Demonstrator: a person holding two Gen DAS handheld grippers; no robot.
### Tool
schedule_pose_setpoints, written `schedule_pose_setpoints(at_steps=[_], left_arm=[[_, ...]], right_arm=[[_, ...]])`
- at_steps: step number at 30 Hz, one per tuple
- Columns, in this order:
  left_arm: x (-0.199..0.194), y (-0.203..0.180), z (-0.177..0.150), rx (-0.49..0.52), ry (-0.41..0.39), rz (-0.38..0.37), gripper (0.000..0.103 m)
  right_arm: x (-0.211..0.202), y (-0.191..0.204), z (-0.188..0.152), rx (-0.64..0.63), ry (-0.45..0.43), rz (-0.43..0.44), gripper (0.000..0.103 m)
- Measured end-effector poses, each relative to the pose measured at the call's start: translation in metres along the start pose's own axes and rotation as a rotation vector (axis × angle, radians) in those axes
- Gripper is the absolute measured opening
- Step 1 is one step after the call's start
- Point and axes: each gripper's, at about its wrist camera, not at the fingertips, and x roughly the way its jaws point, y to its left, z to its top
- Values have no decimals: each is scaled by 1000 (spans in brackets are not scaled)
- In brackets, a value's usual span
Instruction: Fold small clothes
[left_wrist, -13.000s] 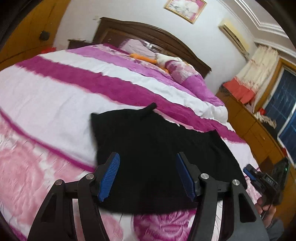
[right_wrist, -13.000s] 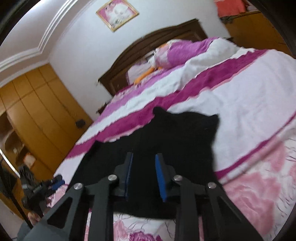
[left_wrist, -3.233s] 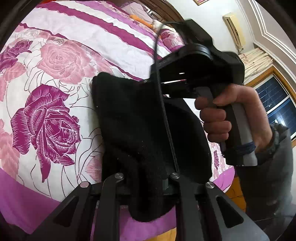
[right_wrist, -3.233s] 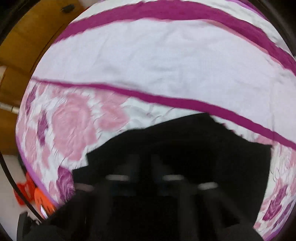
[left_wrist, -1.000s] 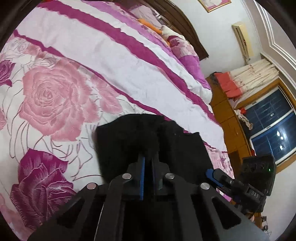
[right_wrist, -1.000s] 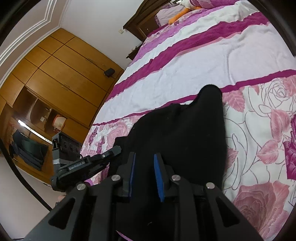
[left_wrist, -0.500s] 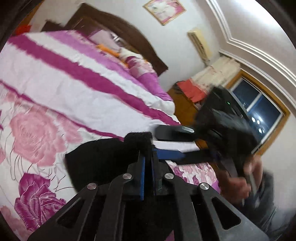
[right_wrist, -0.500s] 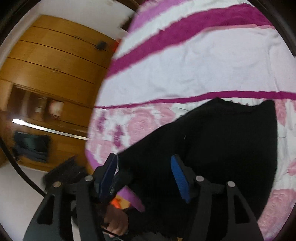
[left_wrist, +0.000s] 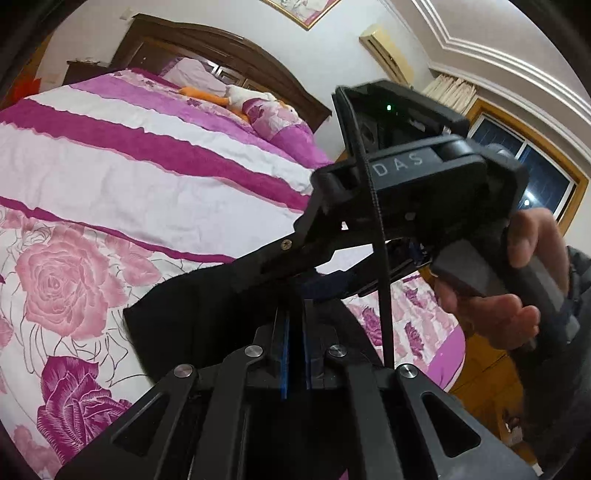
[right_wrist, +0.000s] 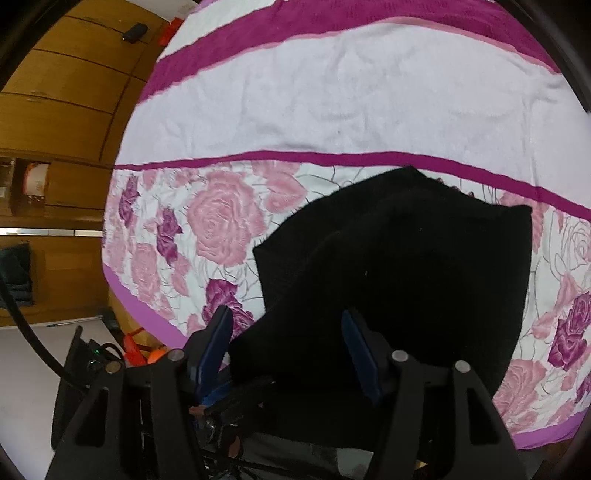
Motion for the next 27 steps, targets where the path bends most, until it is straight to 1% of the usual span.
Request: schedule_pose_setpoints(at_steps=[2, 5, 7, 8, 9, 11, 12, 13, 15, 17, 18, 23, 27], left_arm=[[2, 0, -1, -1, 4, 0, 0], [2, -3, -3, -1, 21, -23, 0], [0, -3, -6, -10, 47, -26, 0], [-4, -2, -8, -16, 56, -27, 2], [-11, 2, -10, -24, 50, -33, 10], [-21, 12, -10, -57, 25, -38, 16], [-24, 20, -8, -89, 16, -26, 17], [-23, 30, -6, -129, 17, 11, 17], [-19, 44, -6, -182, 31, 71, 17], [-12, 53, -7, -225, 59, 107, 17], [-9, 54, -8, -233, 72, 112, 17], [7, 50, -5, -197, 105, 133, 17], [42, 55, 6, -177, 191, 174, 17]], right_arm=[[2, 0, 0, -7, -4, -5, 63], [0, -7, -3, -8, -37, 12, 5], [-6, -22, -11, -20, -99, 5, 4], [-8, -32, -16, -18, -124, 15, 4], [-8, -50, -24, 13, -140, 40, 4], [-4, -75, -35, 54, -141, 104, 4], [-2, -89, -41, 78, -142, 122, 4], [0, -99, -45, 99, -143, 130, 4], [1, -116, -50, 121, -151, 175, 4], [-1, -120, -55, 122, -165, 188, 4], [-2, -120, -56, 112, -172, 191, 4], [-6, -114, -60, 69, -185, 179, 4], [-2, -116, -62, 67, -181, 184, 4]])
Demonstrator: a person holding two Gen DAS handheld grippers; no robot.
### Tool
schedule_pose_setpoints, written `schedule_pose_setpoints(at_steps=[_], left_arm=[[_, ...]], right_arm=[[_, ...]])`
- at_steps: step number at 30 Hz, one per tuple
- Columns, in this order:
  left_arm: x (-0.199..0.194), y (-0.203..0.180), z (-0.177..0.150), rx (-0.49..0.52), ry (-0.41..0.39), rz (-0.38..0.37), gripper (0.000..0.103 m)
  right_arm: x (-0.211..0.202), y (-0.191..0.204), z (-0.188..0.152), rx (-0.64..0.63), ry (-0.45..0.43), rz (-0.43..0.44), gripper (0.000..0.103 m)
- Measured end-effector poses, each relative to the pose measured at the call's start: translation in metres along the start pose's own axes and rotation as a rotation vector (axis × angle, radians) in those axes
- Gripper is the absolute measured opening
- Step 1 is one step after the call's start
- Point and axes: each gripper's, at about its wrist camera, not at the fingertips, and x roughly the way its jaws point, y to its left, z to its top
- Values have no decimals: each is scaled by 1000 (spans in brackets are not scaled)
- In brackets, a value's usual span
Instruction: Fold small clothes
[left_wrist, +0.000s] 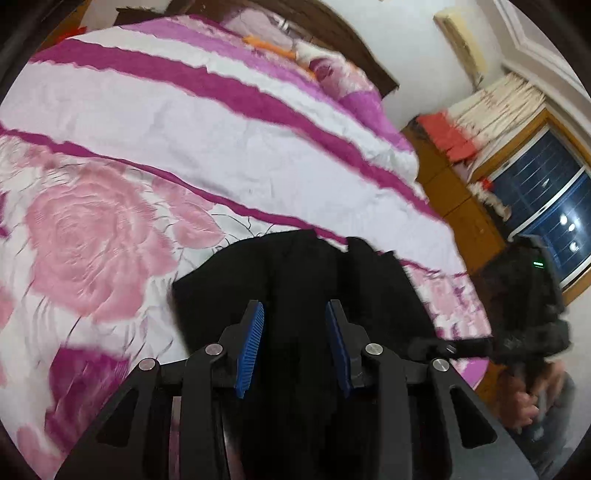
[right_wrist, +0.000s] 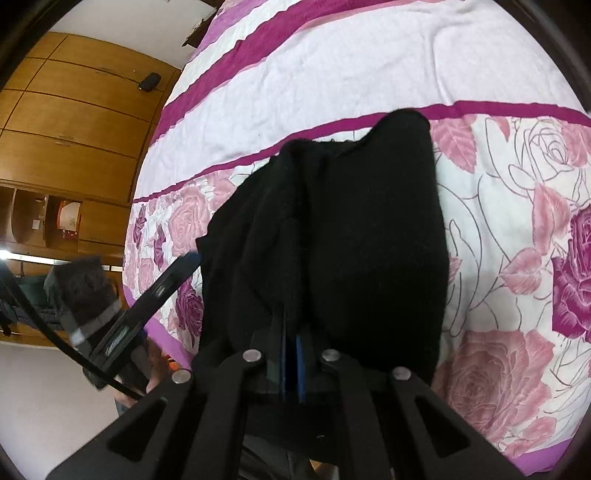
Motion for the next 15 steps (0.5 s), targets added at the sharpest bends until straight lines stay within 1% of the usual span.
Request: schedule_pose_setpoints(at_steps=[3, 5, 6, 7, 9, 10, 11, 13, 14, 15], left_arm=[[24, -5, 7, 0, 81, -36, 17], [30, -12, 4, 19, 91, -26, 17], [28, -16, 2, 35, 79, -23, 7], [24, -19, 0, 54, 55, -26, 0], [9, -25, 0, 71, -15, -65, 0], [-2, -26, 0, 69, -66, -109, 0], [-10, -25, 2, 65, -100, -144, 0], [-19, -22, 4, 54, -143, -186, 0], [-22, -19, 5, 45, -152, -178, 0], [-20, -16, 6, 35, -148, -148, 0]], right_arm=[[0, -4, -1, 5, 2, 12, 4], [1, -6, -2, 11, 3, 19, 4], [1, -7, -1, 13, 2, 22, 4], [1, -7, -1, 12, 2, 23, 4], [1, -7, -1, 6, 2, 21, 4], [1, -6, -1, -1, 1, 19, 4], [2, -5, -1, -4, 0, 17, 4], [2, -6, -2, -4, -1, 19, 4], [3, -6, -2, -2, 0, 20, 4], [3, -7, -2, -2, 1, 20, 4]])
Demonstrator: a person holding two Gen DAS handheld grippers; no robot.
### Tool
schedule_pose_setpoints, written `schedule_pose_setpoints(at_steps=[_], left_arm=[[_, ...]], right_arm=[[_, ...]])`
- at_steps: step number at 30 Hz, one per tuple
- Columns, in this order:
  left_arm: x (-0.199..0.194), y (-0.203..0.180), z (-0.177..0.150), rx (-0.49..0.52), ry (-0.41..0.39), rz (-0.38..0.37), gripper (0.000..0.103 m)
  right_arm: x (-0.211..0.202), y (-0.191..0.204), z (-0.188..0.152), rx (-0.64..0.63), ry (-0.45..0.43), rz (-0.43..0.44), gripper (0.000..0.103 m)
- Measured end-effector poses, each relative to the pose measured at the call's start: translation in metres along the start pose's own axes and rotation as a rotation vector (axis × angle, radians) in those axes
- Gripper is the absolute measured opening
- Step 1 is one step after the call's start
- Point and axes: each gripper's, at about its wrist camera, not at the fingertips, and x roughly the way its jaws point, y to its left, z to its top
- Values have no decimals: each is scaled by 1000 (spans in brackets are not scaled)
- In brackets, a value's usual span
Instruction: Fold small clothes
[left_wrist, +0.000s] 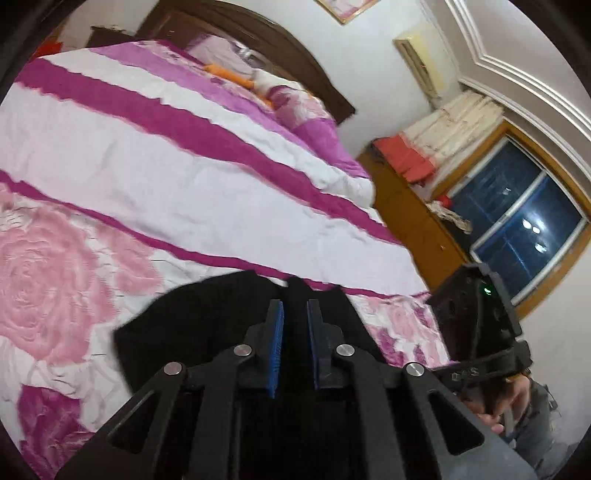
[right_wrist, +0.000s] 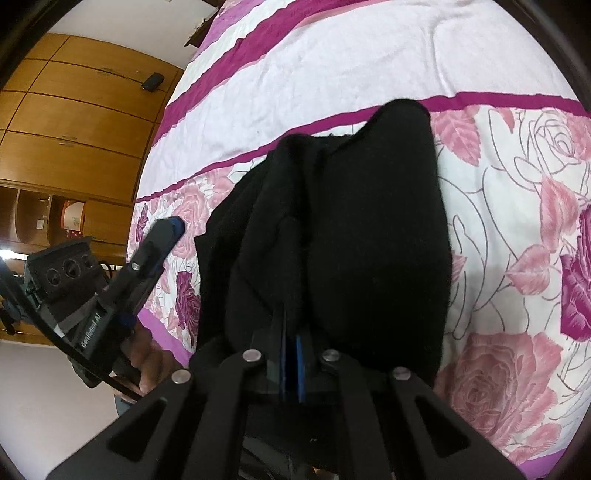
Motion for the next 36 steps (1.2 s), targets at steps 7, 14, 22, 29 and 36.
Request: schedule_pose_setpoints(at_steps=[7, 14, 22, 29, 36], left_arm=[[28, 30, -5, -109, 184, 119, 0], [50, 29, 0, -170, 257, -40, 25], [59, 24, 20, -203, 144, -126, 24], [36, 25, 24, -196, 73, -111, 24], [-28, 28, 9, -147, -44, 1, 25]], right_arm=[[-1, 2, -2, -9, -2, -6, 4], [-1, -1, -2, -5, -2, 5, 4], [1, -4, -3, -1, -3, 13, 4], [1, -5, -5, 3, -8, 21, 4], [-3, 15, 3, -19, -76, 42, 4]])
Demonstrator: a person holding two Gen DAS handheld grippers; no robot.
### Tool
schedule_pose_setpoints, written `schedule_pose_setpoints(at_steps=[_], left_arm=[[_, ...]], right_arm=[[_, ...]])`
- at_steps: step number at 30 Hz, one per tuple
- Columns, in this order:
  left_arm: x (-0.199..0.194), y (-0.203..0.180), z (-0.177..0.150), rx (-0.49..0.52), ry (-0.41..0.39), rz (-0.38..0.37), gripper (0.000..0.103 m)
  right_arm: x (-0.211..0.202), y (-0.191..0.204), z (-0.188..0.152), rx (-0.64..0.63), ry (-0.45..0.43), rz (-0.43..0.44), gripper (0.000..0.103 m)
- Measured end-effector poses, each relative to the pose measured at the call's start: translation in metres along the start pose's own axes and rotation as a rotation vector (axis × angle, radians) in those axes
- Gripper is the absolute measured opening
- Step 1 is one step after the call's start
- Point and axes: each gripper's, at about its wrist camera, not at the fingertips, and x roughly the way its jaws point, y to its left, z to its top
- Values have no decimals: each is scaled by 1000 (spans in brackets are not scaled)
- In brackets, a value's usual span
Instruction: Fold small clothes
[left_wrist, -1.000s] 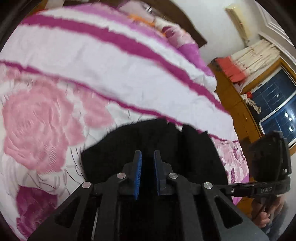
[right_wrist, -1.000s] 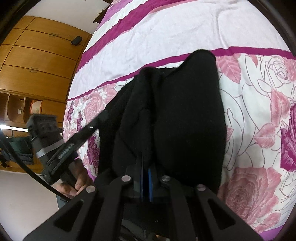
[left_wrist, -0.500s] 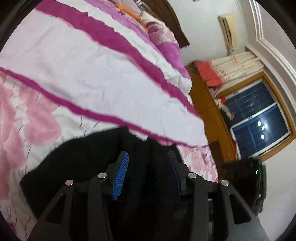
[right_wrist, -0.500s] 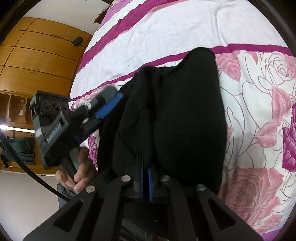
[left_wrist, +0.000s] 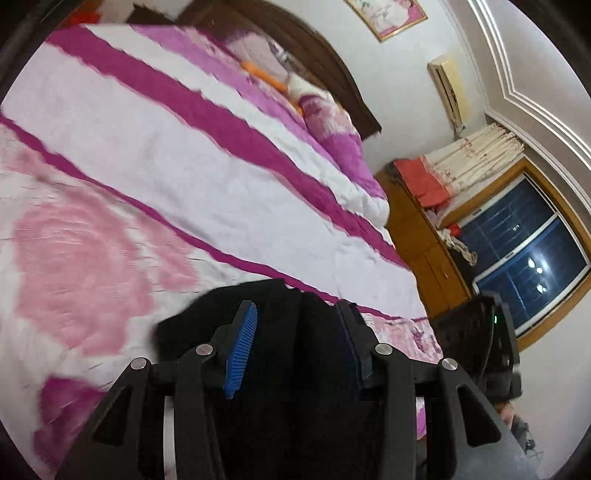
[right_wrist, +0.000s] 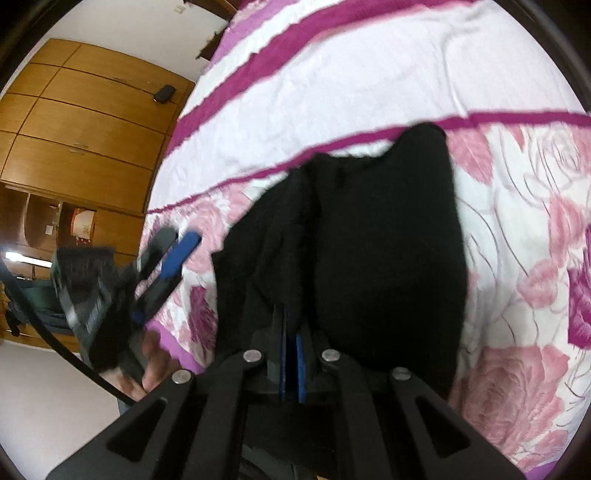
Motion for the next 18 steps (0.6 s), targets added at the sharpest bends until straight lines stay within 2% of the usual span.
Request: schedule_pose_setpoints(at_steps=[3, 7, 9, 10, 12, 14, 17, 18], left_arm=[[-22, 14, -4, -36, -33, 8, 24], [-37, 22, -12, -34, -62, 70, 25], [-41, 22, -18, -31, -65, 69, 24], [-43, 23, -22, -35, -60, 62, 24], [-43, 24, -29, -47, -43, 50, 25], [-39, 24, -37, -66, -7, 24, 26], [-31, 17, -49, -70, 38, -14, 36], [-27, 13, -50, -62, 44, -14, 41]], right_arm=[[13, 20, 15, -8, -28, 27, 4], [45, 54, 40, -44, -61, 114, 12], [52, 61, 50, -14, -61, 180, 31], [47, 60, 52, 10, -79, 233, 35], [29, 57, 47, 18, -129, 280, 43], [-1, 50, 33, -41, -184, 248, 49], [-47, 27, -12, -181, -276, 91, 52], [-56, 20, -24, -207, -293, 65, 52]])
